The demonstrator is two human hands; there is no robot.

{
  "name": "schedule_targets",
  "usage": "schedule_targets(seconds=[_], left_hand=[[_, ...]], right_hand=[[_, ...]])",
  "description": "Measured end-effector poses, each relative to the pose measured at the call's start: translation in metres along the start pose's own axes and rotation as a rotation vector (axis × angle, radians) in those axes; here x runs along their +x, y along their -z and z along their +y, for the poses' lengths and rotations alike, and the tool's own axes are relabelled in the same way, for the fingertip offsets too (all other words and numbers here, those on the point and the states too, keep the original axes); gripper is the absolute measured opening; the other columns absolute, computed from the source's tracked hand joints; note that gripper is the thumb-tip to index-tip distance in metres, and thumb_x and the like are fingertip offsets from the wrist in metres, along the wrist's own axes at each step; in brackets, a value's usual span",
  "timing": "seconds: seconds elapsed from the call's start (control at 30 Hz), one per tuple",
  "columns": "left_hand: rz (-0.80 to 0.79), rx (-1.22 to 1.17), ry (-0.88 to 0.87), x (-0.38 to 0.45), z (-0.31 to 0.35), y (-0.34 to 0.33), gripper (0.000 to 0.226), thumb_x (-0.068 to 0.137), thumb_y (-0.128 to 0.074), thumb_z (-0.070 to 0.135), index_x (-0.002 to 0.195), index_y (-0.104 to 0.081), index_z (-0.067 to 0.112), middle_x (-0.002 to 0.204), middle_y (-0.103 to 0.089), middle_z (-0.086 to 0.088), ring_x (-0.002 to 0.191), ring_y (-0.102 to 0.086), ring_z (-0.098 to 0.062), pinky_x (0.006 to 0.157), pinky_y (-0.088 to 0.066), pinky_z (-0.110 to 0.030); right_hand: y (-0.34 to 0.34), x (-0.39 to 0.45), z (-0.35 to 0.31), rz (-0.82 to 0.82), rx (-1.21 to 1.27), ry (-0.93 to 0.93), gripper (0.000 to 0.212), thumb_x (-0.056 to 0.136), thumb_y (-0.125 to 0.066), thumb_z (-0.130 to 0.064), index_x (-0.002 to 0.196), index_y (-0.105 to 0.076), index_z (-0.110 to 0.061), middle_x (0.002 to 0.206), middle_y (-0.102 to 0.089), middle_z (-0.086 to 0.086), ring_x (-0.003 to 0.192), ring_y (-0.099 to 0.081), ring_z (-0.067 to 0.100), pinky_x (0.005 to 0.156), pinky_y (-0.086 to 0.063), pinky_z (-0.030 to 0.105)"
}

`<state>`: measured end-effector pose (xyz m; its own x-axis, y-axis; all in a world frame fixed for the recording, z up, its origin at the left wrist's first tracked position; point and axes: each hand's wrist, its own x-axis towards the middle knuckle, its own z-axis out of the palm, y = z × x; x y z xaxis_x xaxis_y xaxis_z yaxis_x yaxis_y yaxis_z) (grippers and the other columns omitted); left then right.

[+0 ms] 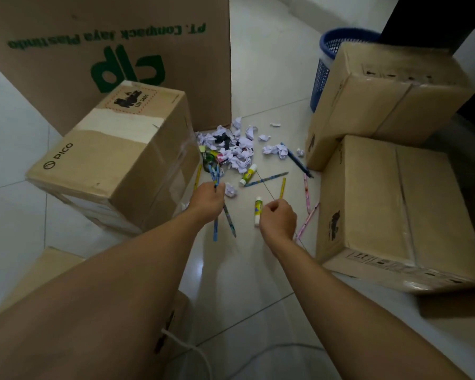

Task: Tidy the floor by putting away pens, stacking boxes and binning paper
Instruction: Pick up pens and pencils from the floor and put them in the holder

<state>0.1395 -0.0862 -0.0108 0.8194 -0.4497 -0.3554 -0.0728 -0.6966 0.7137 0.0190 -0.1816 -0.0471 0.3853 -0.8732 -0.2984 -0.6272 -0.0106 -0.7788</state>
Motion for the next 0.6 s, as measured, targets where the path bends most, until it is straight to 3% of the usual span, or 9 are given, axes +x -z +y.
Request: schedule_targets(seconds=[0.1,0.2,0.27,0.33,0.43,0.53,0.6], left_hand=[[-0.024,-0.172,0.095,0.011,-0.009,-0.001,0.027,0.106,-0.044,0.026,0.096,-0.055,0.003,0.088,-0.064,-0.019,0.06,-0.063,-0.03,0.075,-0.061,-0.046],[-0.037,-0.216,0.129,0.019,-0.015,-0.006,0.033,0.104,-0.05,0.025,0.12,-0.054,-0.004,0.084,-0.056,-0.014,0.052,-0.058,-0.023,0.068,-0.062,-0.045],[0.046,-0.121,0.092,0.026,-0.019,-0.011,0.032,0.103,-0.051,0.027,0.111,-0.06,-0.002,0.086,-0.057,-0.017,0.062,-0.06,-0.029,0.071,-0.061,-0.048],[0.155,0.001,0.04,0.032,-0.024,-0.017,0.033,0.102,-0.051,0.028,0.094,-0.062,-0.002,0.086,-0.062,-0.019,0.08,-0.063,-0.037,0.071,-0.051,-0.039],[0.272,0.065,0.075,0.043,-0.031,-0.022,0.03,0.099,-0.053,0.029,0.083,-0.059,0.005,0.083,-0.062,-0.014,0.086,-0.061,-0.036,0.065,-0.038,-0.034],[0.341,0.045,0.173,0.05,-0.033,-0.026,0.015,0.093,-0.056,0.022,0.096,-0.063,0.009,0.098,-0.067,-0.014,0.096,-0.062,-0.036,0.076,-0.047,-0.037],[0.36,0.071,0.241,0.053,-0.032,-0.03,0.025,0.092,-0.056,0.018,0.115,-0.059,0.008,0.115,-0.066,-0.015,0.108,-0.061,-0.036,0.084,-0.048,-0.039]], right_hand=[[-0.004,0.014,0.013,-0.022,-0.155,0.029,0.019,0.092,-0.058,-0.007,0.109,-0.06,-0.012,0.114,-0.064,0.01,0.102,-0.061,0.03,0.081,-0.048,0.035],[-0.016,0.021,0.018,-0.056,-0.245,0.132,0.023,0.097,-0.061,-0.016,0.117,-0.055,-0.009,0.121,-0.059,0.013,0.109,-0.059,0.032,0.086,-0.044,0.037],[-0.027,0.027,0.019,-0.071,-0.291,0.172,0.032,0.097,-0.064,-0.023,0.122,-0.051,-0.006,0.126,-0.055,0.015,0.113,-0.058,0.035,0.09,-0.044,0.04],[-0.033,0.033,0.018,-0.083,-0.375,0.184,0.035,0.098,-0.063,-0.022,0.124,-0.049,-0.004,0.129,-0.053,0.016,0.115,-0.057,0.037,0.089,-0.044,0.039],[-0.041,0.047,0.014,-0.084,-0.424,0.157,0.032,0.097,-0.054,-0.016,0.125,-0.049,-0.002,0.127,-0.055,0.017,0.113,-0.057,0.038,0.086,-0.043,0.038],[-0.046,0.056,0.008,-0.077,-0.362,0.165,0.029,0.097,-0.05,-0.013,0.125,-0.048,-0.004,0.124,-0.057,0.016,0.112,-0.057,0.035,0.08,-0.037,0.034],[-0.051,0.066,0.004,-0.082,-0.346,0.19,0.03,0.098,-0.048,-0.012,0.128,-0.046,-0.005,0.125,-0.056,0.015,0.111,-0.056,0.034,0.078,-0.034,0.033]])
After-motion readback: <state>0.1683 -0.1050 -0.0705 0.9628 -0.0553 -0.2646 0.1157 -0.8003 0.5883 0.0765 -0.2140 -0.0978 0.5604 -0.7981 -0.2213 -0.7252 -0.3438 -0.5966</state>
